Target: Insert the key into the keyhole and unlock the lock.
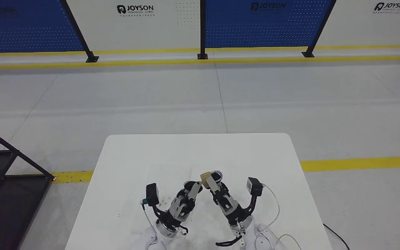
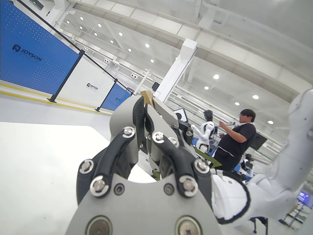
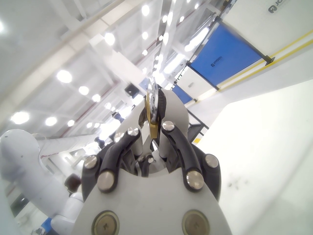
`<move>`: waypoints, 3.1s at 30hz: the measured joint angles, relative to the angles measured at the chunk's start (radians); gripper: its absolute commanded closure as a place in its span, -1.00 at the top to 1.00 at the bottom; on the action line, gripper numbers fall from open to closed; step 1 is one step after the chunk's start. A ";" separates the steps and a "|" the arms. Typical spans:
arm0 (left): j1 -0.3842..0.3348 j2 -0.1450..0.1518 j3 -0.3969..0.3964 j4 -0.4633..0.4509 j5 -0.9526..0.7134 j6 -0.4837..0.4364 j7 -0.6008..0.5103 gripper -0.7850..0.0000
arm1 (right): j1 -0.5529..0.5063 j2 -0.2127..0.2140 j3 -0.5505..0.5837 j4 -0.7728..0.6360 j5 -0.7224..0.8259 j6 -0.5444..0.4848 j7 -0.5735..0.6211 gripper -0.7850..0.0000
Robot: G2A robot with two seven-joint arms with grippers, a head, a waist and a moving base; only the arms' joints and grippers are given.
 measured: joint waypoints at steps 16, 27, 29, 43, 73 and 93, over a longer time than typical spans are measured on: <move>-0.007 -0.001 0.025 0.023 0.186 0.149 0.167 -1.00 | -0.016 0.006 0.009 -0.030 0.021 0.058 0.052 -1.00; -0.002 0.006 0.026 0.014 0.271 0.261 0.215 -1.00 | -0.032 0.007 0.017 -0.053 -0.005 0.109 0.044 -1.00; -0.002 0.007 0.026 0.013 0.275 0.269 0.217 -1.00 | -0.035 0.008 0.017 -0.057 -0.016 0.115 0.040 -1.00; 0.007 0.019 0.019 -0.004 0.372 0.391 0.240 -1.00 | -0.059 0.007 0.014 -0.080 -0.079 0.162 -0.017 -1.00; 0.041 0.092 -0.054 -0.021 -0.234 -0.189 -0.277 -0.25 | -0.060 0.014 0.030 -0.077 -0.127 0.094 -0.046 -1.00; -0.002 0.150 -0.026 -0.078 -0.704 -0.174 -0.737 -0.52 | -0.044 0.014 0.012 -0.064 -0.145 0.111 -0.035 -1.00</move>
